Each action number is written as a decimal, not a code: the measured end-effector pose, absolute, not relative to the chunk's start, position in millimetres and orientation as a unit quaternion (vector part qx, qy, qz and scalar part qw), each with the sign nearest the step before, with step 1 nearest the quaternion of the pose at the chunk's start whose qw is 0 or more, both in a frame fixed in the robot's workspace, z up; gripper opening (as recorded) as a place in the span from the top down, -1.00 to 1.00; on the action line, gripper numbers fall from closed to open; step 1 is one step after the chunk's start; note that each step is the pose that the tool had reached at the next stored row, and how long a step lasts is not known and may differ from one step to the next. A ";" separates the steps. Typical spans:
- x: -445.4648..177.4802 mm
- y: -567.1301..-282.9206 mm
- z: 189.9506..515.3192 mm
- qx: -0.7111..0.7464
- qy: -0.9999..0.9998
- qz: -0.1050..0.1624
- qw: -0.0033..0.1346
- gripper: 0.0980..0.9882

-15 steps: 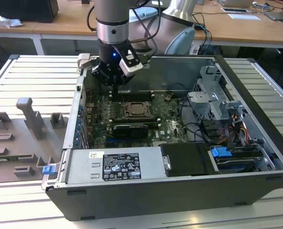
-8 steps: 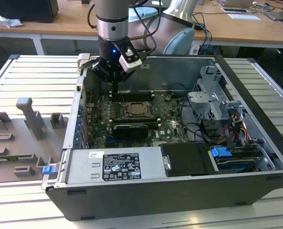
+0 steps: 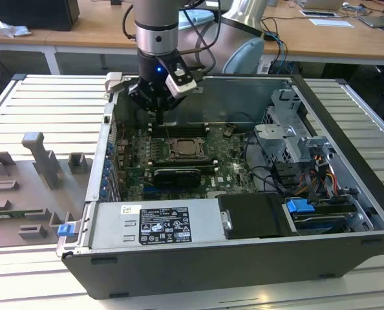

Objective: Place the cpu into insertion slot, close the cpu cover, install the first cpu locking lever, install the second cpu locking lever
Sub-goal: 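Install the first cpu locking lever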

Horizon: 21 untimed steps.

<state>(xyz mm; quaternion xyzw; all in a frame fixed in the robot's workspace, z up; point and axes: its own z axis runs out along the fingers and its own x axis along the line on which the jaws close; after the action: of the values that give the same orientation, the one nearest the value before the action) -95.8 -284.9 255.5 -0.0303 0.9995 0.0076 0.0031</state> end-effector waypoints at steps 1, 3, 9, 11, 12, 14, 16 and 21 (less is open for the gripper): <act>-93.5 -284.9 255.4 -0.030 1.000 0.008 0.003 0.98; -90.6 -284.9 255.4 -0.030 1.000 0.008 0.003 0.98; -78.2 -284.9 254.2 -0.030 1.000 0.008 0.003 0.98; -76.0 -284.9 253.4 -0.030 1.000 0.008 0.003 0.98; -73.5 -284.9 253.0 -0.030 1.000 0.008 0.003 0.98; -66.7 -284.9 251.8 -0.030 1.000 0.007 0.003 0.98; -58.5 -284.9 250.1 -0.030 1.000 0.008 0.003 0.98; -45.3 -284.9 248.3 -0.030 0.999 0.028 0.004 0.98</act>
<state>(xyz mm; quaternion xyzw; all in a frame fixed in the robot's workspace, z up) -45.3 -284.9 248.3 -0.0298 0.9992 0.0281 0.0037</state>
